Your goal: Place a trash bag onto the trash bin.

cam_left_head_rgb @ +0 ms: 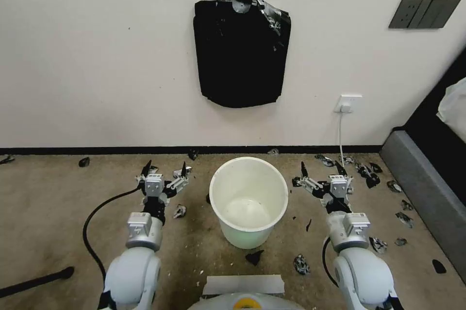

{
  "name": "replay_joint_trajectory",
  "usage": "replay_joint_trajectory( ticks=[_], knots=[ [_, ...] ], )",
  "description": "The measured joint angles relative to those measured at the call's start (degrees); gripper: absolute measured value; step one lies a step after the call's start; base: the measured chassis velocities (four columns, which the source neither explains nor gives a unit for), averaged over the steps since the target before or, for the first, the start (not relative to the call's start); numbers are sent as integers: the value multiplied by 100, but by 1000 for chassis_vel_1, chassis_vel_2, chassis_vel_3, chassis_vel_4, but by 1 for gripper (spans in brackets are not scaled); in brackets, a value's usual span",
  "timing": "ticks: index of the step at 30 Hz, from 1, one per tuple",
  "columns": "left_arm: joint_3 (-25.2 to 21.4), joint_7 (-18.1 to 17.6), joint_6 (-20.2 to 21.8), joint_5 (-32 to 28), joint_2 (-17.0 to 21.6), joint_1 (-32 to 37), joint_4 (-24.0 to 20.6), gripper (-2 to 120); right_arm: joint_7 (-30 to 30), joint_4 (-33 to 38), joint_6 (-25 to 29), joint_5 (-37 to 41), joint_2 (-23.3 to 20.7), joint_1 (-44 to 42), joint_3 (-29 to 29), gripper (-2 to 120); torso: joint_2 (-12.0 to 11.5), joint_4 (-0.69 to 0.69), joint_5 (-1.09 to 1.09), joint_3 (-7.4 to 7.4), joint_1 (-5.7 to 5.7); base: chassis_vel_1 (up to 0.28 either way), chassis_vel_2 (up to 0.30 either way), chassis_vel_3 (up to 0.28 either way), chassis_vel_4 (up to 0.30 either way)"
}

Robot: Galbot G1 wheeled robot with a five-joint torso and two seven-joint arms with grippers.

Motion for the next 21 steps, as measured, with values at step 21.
replay_joint_trajectory(
  ticks=[21],
  knots=[
    [-2, -77, -269, -67, 9, 35, -5, 100, 406, 279, 959, 108, -380, -360, 127, 100, 0, -1, 0, 0, 0, 0, 0, 0, 0]
  ],
)
